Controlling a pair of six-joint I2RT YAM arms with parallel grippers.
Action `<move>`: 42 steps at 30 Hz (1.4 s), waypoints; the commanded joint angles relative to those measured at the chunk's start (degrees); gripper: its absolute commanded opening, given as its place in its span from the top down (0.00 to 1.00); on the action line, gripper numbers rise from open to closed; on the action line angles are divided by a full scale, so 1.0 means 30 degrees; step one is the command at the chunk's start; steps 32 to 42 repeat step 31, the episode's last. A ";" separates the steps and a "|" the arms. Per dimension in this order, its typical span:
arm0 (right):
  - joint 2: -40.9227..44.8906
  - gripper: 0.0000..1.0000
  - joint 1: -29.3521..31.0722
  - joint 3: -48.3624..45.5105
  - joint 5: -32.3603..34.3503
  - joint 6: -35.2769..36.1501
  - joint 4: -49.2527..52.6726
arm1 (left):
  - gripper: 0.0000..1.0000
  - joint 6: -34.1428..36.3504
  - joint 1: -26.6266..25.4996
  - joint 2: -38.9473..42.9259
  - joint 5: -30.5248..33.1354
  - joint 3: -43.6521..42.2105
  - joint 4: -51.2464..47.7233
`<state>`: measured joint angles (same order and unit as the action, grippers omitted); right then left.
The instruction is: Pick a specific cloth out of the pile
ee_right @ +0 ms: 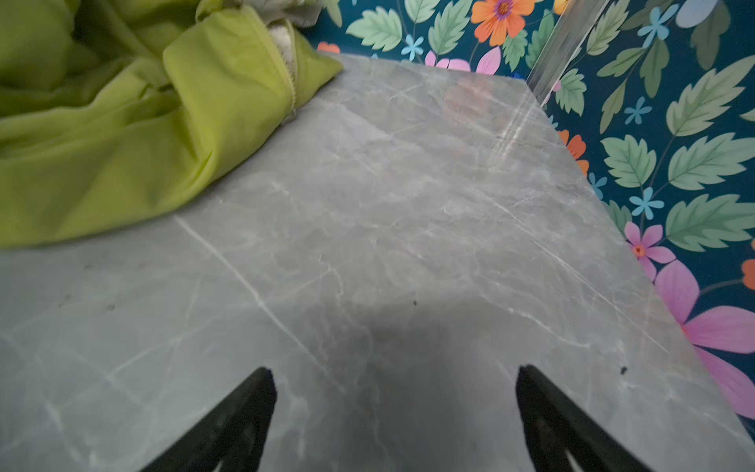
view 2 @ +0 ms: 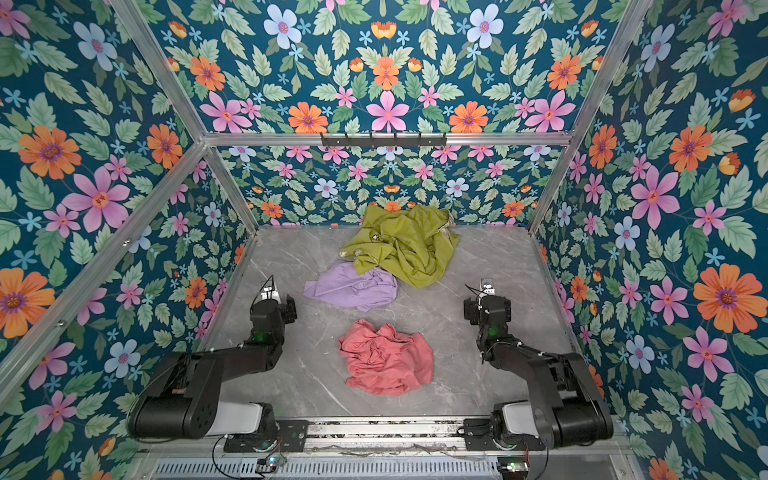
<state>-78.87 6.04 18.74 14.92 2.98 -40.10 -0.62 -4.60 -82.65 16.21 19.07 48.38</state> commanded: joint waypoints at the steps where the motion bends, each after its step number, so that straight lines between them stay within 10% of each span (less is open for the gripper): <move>1: 0.0037 0.02 -0.1264 -0.0674 -0.3230 -0.1138 -0.3202 | 0.29 0.0226 0.0734 -0.1513 -0.2614 0.0381 0.3273; 6: -0.1054 0.01 -0.2153 -0.0531 -0.4766 -0.1515 -0.3655 | 0.23 0.0134 0.1445 -0.3137 -0.4179 -0.0646 0.6813; 7: -0.1220 0.01 -0.2624 -0.0274 -0.5723 -0.1783 -0.3468 | 0.01 0.0113 0.1432 -0.3403 -0.4054 -0.0907 0.7929; 42: -0.1152 0.01 -0.2821 -0.0187 -0.6069 -0.1837 -0.3209 | 0.00 0.0083 0.1534 -0.3248 -0.4593 -0.0876 0.7694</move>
